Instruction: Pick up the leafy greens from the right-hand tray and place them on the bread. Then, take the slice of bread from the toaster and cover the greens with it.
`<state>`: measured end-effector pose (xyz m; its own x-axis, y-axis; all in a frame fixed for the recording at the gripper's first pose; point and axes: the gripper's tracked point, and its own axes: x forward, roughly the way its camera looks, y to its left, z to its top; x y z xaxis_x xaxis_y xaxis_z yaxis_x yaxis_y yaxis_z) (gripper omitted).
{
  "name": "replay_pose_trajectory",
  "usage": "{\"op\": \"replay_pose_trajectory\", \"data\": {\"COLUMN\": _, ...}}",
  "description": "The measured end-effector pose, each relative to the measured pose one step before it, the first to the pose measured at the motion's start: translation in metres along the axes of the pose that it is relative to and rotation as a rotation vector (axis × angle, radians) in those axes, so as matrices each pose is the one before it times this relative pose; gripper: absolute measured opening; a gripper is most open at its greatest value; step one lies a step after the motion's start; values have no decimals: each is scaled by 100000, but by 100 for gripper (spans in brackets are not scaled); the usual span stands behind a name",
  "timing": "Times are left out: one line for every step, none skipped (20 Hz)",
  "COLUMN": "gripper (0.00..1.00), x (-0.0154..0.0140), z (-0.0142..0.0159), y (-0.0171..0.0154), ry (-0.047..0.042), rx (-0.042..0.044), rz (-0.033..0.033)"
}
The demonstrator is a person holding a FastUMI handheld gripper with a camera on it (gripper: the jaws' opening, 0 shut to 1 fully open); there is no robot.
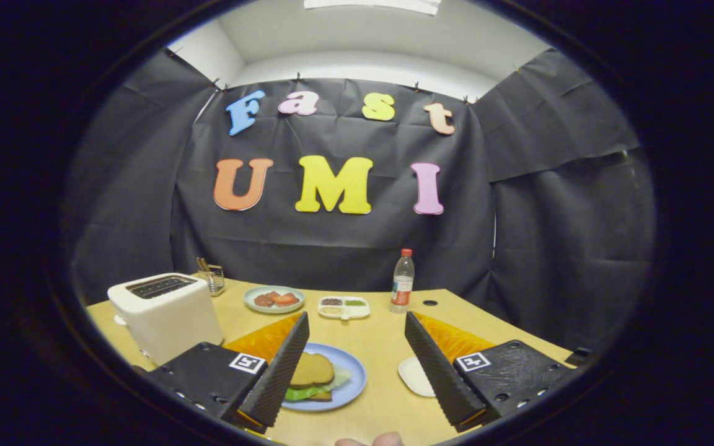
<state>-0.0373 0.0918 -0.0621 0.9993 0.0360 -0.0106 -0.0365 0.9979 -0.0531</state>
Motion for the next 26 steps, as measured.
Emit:
{"op": "replay_pose_trajectory", "data": {"gripper": 96, "x": -206, "z": 30, "y": 403, "ry": -392, "rx": -632, "rz": 2035}}
{"op": "replay_pose_trajectory", "data": {"gripper": 96, "x": -56, "z": 114, "y": 142, "ry": -809, "rx": -612, "rz": 1480}}
{"op": "replay_pose_trajectory", "data": {"gripper": 96, "x": 38, "z": 308, "y": 1, "ry": -1588, "rx": -1118, "rz": 1140}}
{"op": "replay_pose_trajectory", "data": {"gripper": 95, "x": 64, "z": -204, "y": -246, "ry": 201, "rx": -915, "rz": 54}}
{"op": "replay_pose_trajectory", "data": {"gripper": 95, "x": -47, "z": 154, "y": -180, "ry": -35, "rx": -605, "rz": 20}}
{"op": "replay_pose_trajectory", "data": {"gripper": 95, "x": -28, "z": 449, "y": -186, "ry": -580, "rx": -177, "rz": -147}}
{"op": "replay_pose_trajectory", "data": {"gripper": 95, "x": -195, "z": 600, "y": -241, "ry": -971, "rx": -238, "rz": -384}}
{"op": "replay_pose_trajectory", "data": {"gripper": 95, "x": -150, "z": 561, "y": -243, "ry": -891, "rx": 29, "rz": -298}}
{"op": "replay_pose_trajectory", "data": {"gripper": 95, "x": -191, "z": 472, "y": -226, "ry": -466, "rx": 270, "rz": -387}}
{"op": "replay_pose_trajectory", "data": {"gripper": 95, "x": -261, "z": 431, "y": -145, "ry": -218, "rx": 795, "rz": -184}}
{"op": "replay_pose_trajectory", "data": {"gripper": 95, "x": -346, "z": 428, "y": -72, "ry": -142, "rx": 907, "rz": 98}}
{"op": "replay_pose_trajectory", "data": {"gripper": 95, "x": -314, "z": 361, "y": -70, "ry": 28, "rx": 290, "rz": 27}}
{"op": "replay_pose_trajectory", "data": {"gripper": 95, "x": -300, "z": 386, "y": -165, "ry": -403, "rx": -71, "rz": -269}}
{"op": "replay_pose_trajectory", "data": {"gripper": 95, "x": -250, "z": 365, "y": -88, "ry": -381, "rx": -57, "rz": -131}}
{"op": "replay_pose_trajectory", "data": {"gripper": 95, "x": -290, "z": 239, "y": 60, "ry": -181, "rx": 170, "rz": 244}}
{"op": "replay_pose_trajectory", "data": {"gripper": 95, "x": -227, "z": 276, "y": 70, "ry": -309, "rx": 100, "rz": 109}}
{"op": "replay_pose_trajectory", "data": {"gripper": 95, "x": -181, "z": 354, "y": 27, "ry": -402, "rx": 216, "rz": 39}}
{"op": "replay_pose_trajectory", "data": {"gripper": 95, "x": -179, "z": 169, "y": 99, "ry": -324, "rx": 579, "rz": 416}}
{"op": "replay_pose_trajectory", "data": {"gripper": 95, "x": -117, "z": 122, "y": 52, "ry": -63, "rx": 490, "rz": 273}}
{"op": "replay_pose_trajectory", "data": {"gripper": 95, "x": 3, "z": 111, "y": -152, "ry": -115, "rx": 182, "rz": -296}}
{"op": "replay_pose_trajectory", "data": {"gripper": 95, "x": 36, "z": 112, "y": -218, "ry": -301, "rx": 12, "rz": -766}}
{"op": "replay_pose_trajectory", "data": {"gripper": 95, "x": 37, "z": 48, "y": -248, "ry": -230, "rx": 241, "rz": -1084}}
{"op": "replay_pose_trajectory", "data": {"gripper": 95, "x": 25, "z": -25, "y": -193, "ry": -3, "rx": 341, "rz": -1027}}
{"op": "replay_pose_trajectory", "data": {"gripper": 95, "x": -53, "z": -140, "y": -178, "ry": 371, "rx": 320, "rz": -964}}
{"op": "replay_pose_trajectory", "data": {"gripper": 95, "x": -4, "z": -63, "y": -255, "ry": 363, "rx": 388, "rz": -1084}}
{"op": "replay_pose_trajectory", "data": {"gripper": 95, "x": -11, "z": -139, "y": -238, "ry": 324, "rx": 302, "rz": -999}}
